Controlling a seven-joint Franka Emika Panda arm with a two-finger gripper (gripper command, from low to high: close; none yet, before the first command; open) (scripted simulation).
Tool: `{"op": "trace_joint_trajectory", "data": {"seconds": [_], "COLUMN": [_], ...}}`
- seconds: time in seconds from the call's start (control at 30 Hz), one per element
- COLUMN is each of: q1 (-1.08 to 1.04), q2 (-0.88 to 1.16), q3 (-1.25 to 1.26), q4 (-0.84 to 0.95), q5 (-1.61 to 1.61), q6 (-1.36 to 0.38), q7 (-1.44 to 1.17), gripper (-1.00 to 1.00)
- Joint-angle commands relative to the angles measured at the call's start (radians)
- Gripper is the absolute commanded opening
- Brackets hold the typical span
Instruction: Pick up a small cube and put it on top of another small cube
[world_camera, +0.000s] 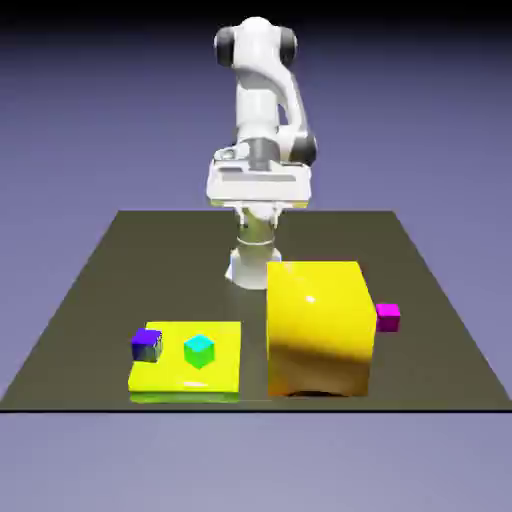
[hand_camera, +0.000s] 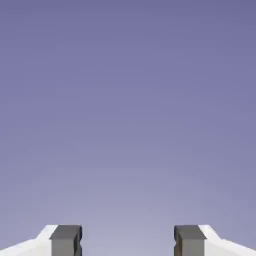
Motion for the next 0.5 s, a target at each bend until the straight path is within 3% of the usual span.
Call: {"op": "trace_joint_trajectory", "data": {"seconds": [0.0, 0.47], "q1": [0.019, 0.245], "q2": [0.023, 0.526], "q3": [0.028, 0.345], "q4": [0.012, 0.336], "q5": [-0.044, -0.391], "q6": [-0.014, -0.536], "q7": [0.011, 0.060], "gripper": [0.00, 0.00]}}
